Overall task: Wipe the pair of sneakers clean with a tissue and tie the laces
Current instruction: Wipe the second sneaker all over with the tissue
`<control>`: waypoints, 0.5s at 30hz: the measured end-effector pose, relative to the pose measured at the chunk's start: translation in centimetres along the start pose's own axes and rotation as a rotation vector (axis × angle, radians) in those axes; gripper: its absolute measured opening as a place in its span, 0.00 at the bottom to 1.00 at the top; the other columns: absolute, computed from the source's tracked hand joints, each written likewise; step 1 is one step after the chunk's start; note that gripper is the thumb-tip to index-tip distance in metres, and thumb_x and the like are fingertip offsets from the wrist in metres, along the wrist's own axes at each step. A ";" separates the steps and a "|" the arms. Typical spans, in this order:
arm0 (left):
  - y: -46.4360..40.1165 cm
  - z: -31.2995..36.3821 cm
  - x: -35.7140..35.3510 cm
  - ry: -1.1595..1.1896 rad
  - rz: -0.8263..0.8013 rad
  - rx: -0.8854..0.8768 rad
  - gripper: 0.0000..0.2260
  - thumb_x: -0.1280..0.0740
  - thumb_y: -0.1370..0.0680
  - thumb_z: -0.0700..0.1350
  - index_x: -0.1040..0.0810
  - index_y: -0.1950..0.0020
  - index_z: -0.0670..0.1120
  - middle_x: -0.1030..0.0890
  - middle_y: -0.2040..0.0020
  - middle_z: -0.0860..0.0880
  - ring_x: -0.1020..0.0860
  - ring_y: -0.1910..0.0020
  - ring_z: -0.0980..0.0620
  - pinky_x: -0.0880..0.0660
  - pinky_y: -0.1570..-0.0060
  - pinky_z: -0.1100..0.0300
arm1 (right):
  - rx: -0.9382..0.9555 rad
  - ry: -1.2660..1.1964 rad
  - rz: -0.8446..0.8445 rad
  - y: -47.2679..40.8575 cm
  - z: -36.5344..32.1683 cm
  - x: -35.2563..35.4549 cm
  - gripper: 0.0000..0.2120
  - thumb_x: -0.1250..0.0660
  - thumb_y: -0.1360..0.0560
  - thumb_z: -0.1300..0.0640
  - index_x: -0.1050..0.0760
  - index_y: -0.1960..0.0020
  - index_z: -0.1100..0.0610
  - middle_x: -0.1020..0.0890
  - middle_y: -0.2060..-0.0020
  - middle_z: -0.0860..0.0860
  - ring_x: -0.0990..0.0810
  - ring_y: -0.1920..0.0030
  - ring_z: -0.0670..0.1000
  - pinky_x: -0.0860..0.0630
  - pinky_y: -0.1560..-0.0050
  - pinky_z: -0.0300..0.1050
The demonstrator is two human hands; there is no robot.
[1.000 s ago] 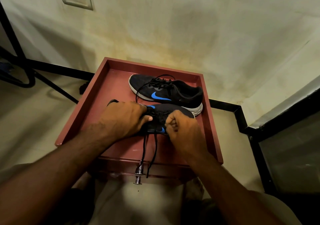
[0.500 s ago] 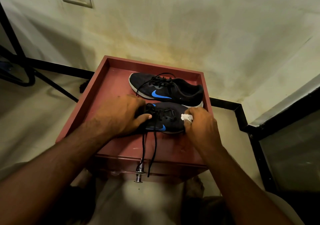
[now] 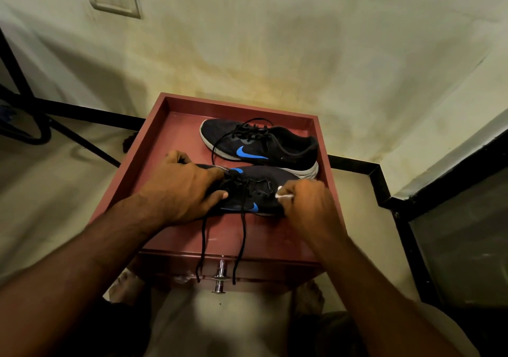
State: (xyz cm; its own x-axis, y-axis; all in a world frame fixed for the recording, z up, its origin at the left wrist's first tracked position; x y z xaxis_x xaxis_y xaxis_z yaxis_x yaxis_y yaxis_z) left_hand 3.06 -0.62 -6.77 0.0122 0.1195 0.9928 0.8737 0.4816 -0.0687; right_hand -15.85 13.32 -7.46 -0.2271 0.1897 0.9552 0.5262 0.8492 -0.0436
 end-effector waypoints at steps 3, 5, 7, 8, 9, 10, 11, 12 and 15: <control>-0.1 0.0 -0.3 -0.022 0.002 0.005 0.31 0.59 0.25 0.68 0.28 0.33 0.58 0.16 0.56 0.53 0.20 0.57 0.52 0.35 0.37 0.51 | 0.127 -0.167 -0.100 0.9 -2.3 -1.1 0.07 0.31 0.21 0.54 0.14 0.51 0.50 0.14 0.57 0.47 0.17 0.57 0.45 0.19 0.53 0.44; -0.2 0.0 -0.4 -0.015 -0.002 0.003 0.29 0.57 0.24 0.67 0.28 0.33 0.58 0.16 0.55 0.53 0.20 0.57 0.52 0.36 0.36 0.51 | 0.093 -0.173 -0.106 0.4 -1.5 -1.4 0.06 0.31 0.20 0.53 0.14 0.50 0.50 0.14 0.57 0.46 0.17 0.56 0.45 0.20 0.53 0.42; -0.1 0.2 -0.5 -0.014 0.004 0.006 0.28 0.56 0.23 0.67 0.28 0.33 0.57 0.16 0.55 0.53 0.19 0.57 0.52 0.35 0.37 0.51 | -0.021 -0.040 -0.075 -0.9 0.3 -1.0 0.08 0.33 0.19 0.55 0.15 0.49 0.54 0.14 0.55 0.51 0.17 0.54 0.51 0.23 0.53 0.42; -0.1 0.2 -0.5 -0.020 0.014 0.006 0.27 0.56 0.23 0.67 0.28 0.34 0.57 0.16 0.56 0.53 0.19 0.57 0.51 0.35 0.37 0.50 | -0.076 0.012 -0.042 -1.3 1.3 -0.5 0.08 0.34 0.20 0.57 0.15 0.49 0.56 0.15 0.55 0.53 0.16 0.53 0.53 0.24 0.53 0.42; -0.1 0.2 -0.6 -0.026 0.023 0.005 0.27 0.56 0.23 0.67 0.28 0.35 0.57 0.16 0.56 0.53 0.20 0.58 0.51 0.35 0.37 0.50 | -0.098 0.031 -0.020 -1.5 1.9 -0.3 0.08 0.33 0.21 0.58 0.15 0.50 0.57 0.15 0.55 0.53 0.16 0.53 0.54 0.25 0.54 0.41; -0.1 0.3 -0.6 -0.031 0.030 0.006 0.27 0.56 0.22 0.67 0.27 0.36 0.57 0.16 0.57 0.52 0.20 0.59 0.51 0.35 0.38 0.50 | -0.078 0.023 -0.013 -1.4 1.8 0.0 0.07 0.33 0.22 0.58 0.15 0.50 0.55 0.15 0.56 0.53 0.16 0.53 0.53 0.26 0.55 0.41; -0.1 0.4 -0.6 -0.035 0.038 0.009 0.26 0.56 0.22 0.66 0.27 0.37 0.56 0.17 0.58 0.52 0.20 0.59 0.51 0.34 0.38 0.49 | -0.031 -0.023 -0.016 -1.0 1.2 -0.1 0.07 0.33 0.22 0.57 0.16 0.51 0.53 0.15 0.57 0.50 0.17 0.55 0.51 0.25 0.58 0.40; -0.1 0.5 -0.5 -0.037 0.046 0.011 0.25 0.56 0.22 0.66 0.27 0.38 0.56 0.17 0.59 0.52 0.20 0.60 0.51 0.34 0.39 0.50 | 0.019 -0.093 -0.036 -0.3 0.2 -0.4 0.06 0.33 0.22 0.56 0.16 0.52 0.51 0.15 0.58 0.48 0.18 0.57 0.48 0.26 0.60 0.37; -0.1 0.8 -0.5 -0.030 0.074 0.009 0.25 0.56 0.22 0.65 0.25 0.42 0.55 0.17 0.61 0.51 0.20 0.62 0.49 0.34 0.43 0.49 | 0.260 -0.232 -0.024 2.0 -3.7 -1.9 0.08 0.33 0.23 0.55 0.16 0.50 0.49 0.14 0.55 0.46 0.20 0.54 0.47 0.24 0.53 0.42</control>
State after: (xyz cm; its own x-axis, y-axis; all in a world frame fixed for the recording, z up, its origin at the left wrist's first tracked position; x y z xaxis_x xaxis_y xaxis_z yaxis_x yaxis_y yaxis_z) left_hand 2.57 -0.02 -7.35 0.0618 0.1809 0.9816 0.8667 0.4780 -0.1427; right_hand -11.36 12.79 -8.24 -0.4329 0.2495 0.8662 0.2992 0.9462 -0.1230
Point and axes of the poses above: each hand's wrist, its own y-axis away from the middle knuckle, its own x-axis out of the back of the hand, z = x × y, the point moved 4 cm from there along -y, towards the middle knuckle
